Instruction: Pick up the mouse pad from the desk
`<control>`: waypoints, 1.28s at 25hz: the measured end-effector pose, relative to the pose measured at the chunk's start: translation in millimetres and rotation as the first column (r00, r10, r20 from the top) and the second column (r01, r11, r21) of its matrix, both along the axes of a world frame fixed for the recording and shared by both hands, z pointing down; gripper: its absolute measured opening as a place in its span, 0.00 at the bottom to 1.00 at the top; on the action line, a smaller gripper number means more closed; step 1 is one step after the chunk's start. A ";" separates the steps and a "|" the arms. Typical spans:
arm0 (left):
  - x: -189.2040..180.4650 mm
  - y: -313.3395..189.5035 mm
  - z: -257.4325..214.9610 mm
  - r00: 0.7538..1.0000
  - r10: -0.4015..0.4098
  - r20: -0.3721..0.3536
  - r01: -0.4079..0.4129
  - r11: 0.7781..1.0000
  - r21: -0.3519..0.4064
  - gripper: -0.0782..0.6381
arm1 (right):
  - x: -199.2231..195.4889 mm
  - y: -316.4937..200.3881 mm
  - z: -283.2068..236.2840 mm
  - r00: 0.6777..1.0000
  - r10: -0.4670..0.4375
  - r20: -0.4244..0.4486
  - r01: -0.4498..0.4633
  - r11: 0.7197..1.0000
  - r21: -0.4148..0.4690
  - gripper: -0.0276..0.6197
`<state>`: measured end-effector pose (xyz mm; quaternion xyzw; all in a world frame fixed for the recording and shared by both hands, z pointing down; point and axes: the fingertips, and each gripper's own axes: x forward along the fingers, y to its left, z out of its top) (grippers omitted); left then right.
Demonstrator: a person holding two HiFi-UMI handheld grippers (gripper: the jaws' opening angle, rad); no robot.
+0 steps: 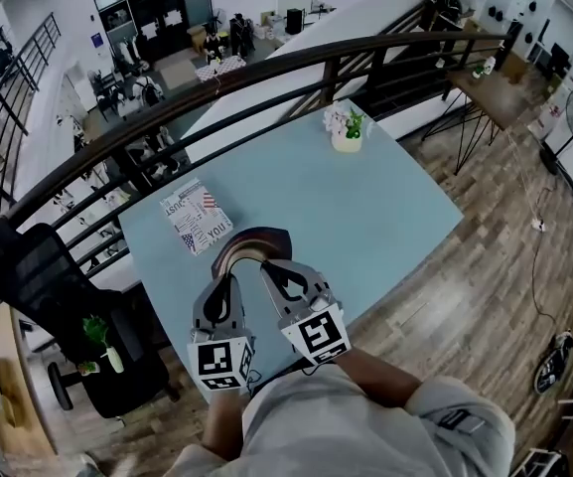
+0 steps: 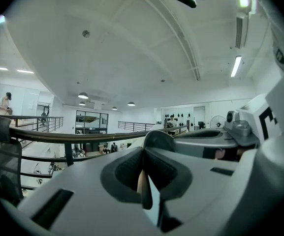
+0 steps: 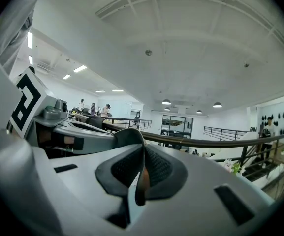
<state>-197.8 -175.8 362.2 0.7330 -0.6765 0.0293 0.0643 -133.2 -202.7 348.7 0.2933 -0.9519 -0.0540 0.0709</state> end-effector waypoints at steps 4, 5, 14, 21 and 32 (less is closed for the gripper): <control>3.3 -0.1 3.1 1.000 0.006 0.000 -0.006 1.000 -0.009 0.14 | 2.8 -0.4 1.9 1.000 0.007 0.000 -0.007 1.000 -0.004 0.07; 3.7 -0.3 3.2 1.000 0.008 0.001 -0.008 1.000 -0.009 0.14 | 3.3 -1.3 3.5 1.000 0.013 0.014 -0.013 1.000 -0.008 0.07; 6.8 -2.8 5.3 1.000 0.014 0.004 -0.014 1.000 -0.010 0.14 | 6.6 -3.9 6.1 0.999 0.026 0.038 -0.026 1.000 -0.012 0.07; 5.2 -4.1 5.2 1.000 0.013 0.004 -0.013 1.000 -0.010 0.14 | 4.5 -6.0 4.8 0.999 0.022 0.036 -0.021 1.000 -0.010 0.07; 6.4 -0.4 4.5 1.000 0.014 0.008 -0.014 1.000 -0.020 0.14 | 5.0 -3.1 5.4 1.000 0.018 0.026 -0.017 1.000 -0.017 0.07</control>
